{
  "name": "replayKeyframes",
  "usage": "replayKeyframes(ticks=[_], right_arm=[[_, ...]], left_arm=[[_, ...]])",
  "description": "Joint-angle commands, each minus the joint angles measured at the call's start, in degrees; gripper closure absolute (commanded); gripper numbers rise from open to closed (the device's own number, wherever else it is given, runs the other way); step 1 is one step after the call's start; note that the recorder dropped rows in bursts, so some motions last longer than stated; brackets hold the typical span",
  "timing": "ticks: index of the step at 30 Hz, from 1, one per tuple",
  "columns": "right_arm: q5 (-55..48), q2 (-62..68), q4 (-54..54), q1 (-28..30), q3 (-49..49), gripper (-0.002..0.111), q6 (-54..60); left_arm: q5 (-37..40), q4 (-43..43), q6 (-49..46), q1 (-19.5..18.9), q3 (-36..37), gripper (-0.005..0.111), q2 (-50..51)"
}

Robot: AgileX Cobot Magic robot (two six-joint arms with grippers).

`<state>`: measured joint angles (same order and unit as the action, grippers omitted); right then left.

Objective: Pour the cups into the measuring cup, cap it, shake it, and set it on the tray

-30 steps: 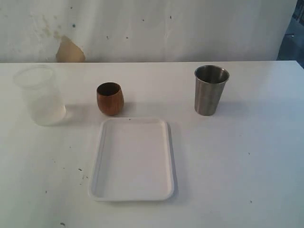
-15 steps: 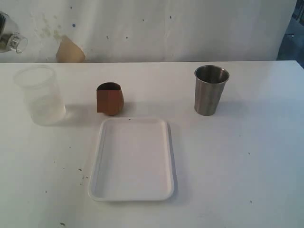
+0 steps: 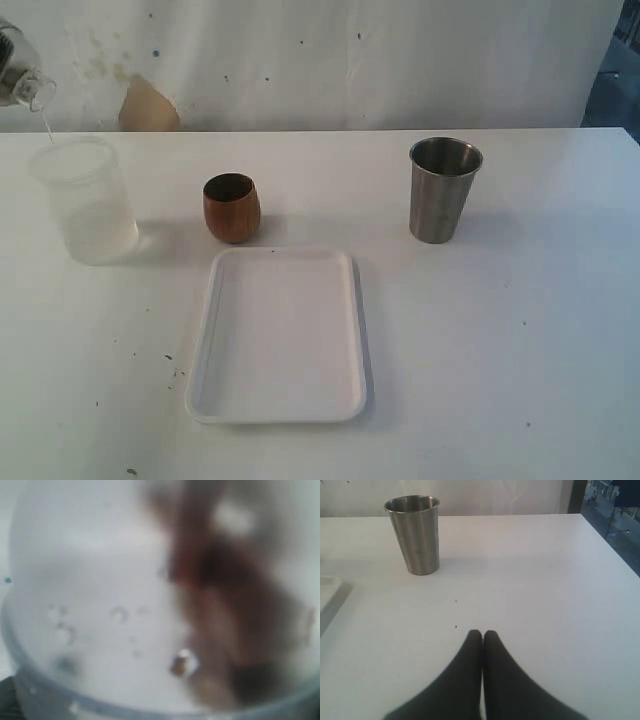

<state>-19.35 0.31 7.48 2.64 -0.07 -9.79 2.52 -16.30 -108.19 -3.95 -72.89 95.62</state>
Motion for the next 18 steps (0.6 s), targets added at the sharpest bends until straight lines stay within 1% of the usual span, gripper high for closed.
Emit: replayKeyframes(ticks=[1, 6, 15, 18], right_arm=[[0.1, -0.3, -0.1, -0.3, 0.1, 0.108, -0.1], [0.1, -0.3, -0.1, -0.3, 0.1, 0.108, -0.1], [0.1, -0.3, -0.1, -0.3, 0.1, 0.108, -0.1], [0.1, -0.3, -0.1, -0.3, 0.1, 0.108, -0.1]], left_arm=[[-5.3, 0.8, -1.3, 0.0, -0.8, 0.107, -0.3], [-13.3, 0.8, -2.7, 0.0, -0.8, 0.107, -0.3], [-14.4, 0.8, -1.3, 0.0, -0.8, 0.107, -2.1], [-14.8, 0.8, 3.3, 0.0, -0.8, 0.107, -2.5]])
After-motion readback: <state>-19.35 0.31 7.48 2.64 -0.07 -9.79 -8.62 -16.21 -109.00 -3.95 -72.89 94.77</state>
